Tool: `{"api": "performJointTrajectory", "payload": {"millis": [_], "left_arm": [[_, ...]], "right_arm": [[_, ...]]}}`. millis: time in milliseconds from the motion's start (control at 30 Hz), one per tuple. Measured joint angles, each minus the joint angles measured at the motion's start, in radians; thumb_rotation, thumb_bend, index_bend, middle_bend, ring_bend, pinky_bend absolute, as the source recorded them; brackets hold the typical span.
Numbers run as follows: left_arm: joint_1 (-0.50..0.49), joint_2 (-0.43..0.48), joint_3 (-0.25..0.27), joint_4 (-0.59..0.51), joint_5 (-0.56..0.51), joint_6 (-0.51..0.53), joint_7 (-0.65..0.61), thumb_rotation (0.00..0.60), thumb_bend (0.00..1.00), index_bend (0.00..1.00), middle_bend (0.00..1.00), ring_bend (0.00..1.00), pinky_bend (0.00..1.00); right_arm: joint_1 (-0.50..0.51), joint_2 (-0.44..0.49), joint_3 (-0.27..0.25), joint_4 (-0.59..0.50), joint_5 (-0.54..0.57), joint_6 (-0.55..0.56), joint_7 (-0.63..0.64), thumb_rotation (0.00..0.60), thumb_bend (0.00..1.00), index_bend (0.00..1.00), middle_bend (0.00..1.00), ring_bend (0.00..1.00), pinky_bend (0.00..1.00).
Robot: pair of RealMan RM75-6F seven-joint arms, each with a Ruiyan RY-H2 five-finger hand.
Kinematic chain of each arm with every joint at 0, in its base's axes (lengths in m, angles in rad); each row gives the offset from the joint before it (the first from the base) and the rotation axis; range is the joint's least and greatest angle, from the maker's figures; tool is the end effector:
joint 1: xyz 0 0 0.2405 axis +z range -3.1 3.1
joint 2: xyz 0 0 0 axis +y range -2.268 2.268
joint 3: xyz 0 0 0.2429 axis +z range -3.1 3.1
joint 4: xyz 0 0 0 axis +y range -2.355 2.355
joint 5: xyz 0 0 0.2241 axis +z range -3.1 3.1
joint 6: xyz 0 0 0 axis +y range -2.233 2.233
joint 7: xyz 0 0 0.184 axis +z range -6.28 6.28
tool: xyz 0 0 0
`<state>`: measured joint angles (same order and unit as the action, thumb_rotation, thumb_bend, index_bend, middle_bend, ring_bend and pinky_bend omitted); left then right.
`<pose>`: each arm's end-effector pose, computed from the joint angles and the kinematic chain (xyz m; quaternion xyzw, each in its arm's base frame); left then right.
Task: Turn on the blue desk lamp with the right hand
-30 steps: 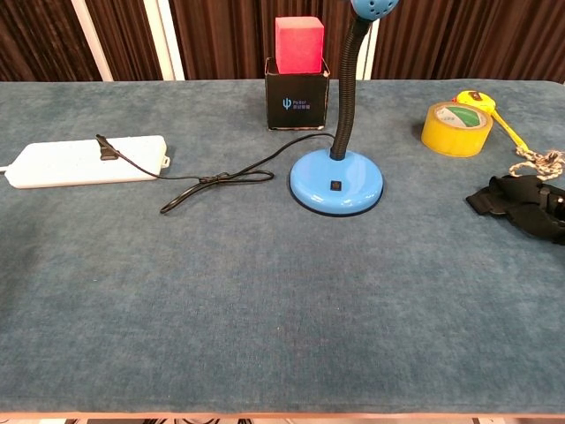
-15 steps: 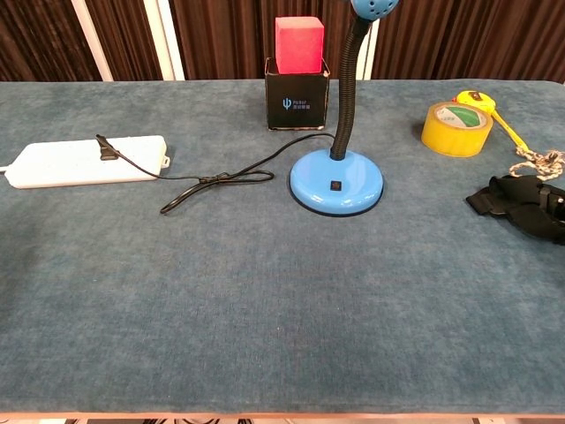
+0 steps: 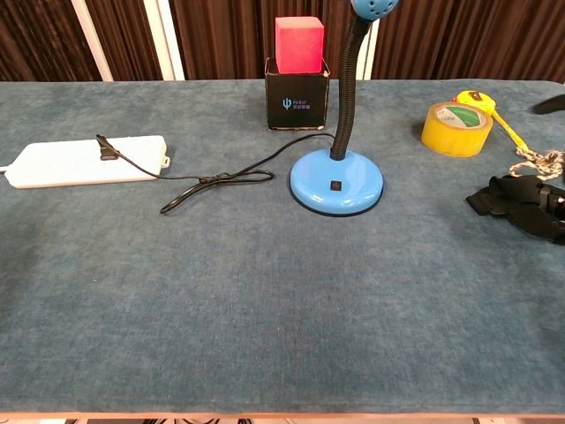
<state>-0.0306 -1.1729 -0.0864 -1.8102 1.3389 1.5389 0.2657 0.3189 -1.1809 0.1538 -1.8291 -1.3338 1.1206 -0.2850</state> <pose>-0.2894 0.2074 0.1292 -0.5312 -0.4203 -0.3519 0.6461 -0.2132 -0.2870 0.0625 0.6827 -0.4138 0.3596 0.4832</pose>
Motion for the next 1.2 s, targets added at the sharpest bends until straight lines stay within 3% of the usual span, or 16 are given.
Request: {"api": "performJointTrajectory", "payload": {"millis": [133,300,700,1200], "left_arm": [[0.000,-0.001,0.000,0.000,-0.001,0.001,0.001,0.600,0.64,0.15,0.02,0.00,0.00],[-0.003,-0.001,-0.003,0.001,-0.012,-0.007,0.001,0.600,0.64,0.15,0.02,0.00,0.00],[-0.005,0.001,-0.005,0.002,-0.021,-0.013,-0.004,0.600,0.64,0.15,0.02,0.00,0.00],[-0.007,0.003,-0.003,0.000,-0.025,-0.017,-0.004,0.600,0.64,0.15,0.02,0.00,0.00]], "right_arm": [[0.067,-0.062,0.031,-0.001,0.105,-0.054,-0.086,0.600,0.73,0.00,0.67,0.74,0.63],[0.151,-0.149,0.056,0.025,0.225,-0.110,-0.182,0.600,0.83,0.00,0.70,0.76,0.68],[0.300,-0.311,0.087,0.129,0.412,-0.165,-0.288,0.600,0.85,0.00,0.70,0.76,0.78],[0.372,-0.372,0.059,0.149,0.474,-0.165,-0.319,0.600,0.85,0.00,0.70,0.76,0.86]]}}
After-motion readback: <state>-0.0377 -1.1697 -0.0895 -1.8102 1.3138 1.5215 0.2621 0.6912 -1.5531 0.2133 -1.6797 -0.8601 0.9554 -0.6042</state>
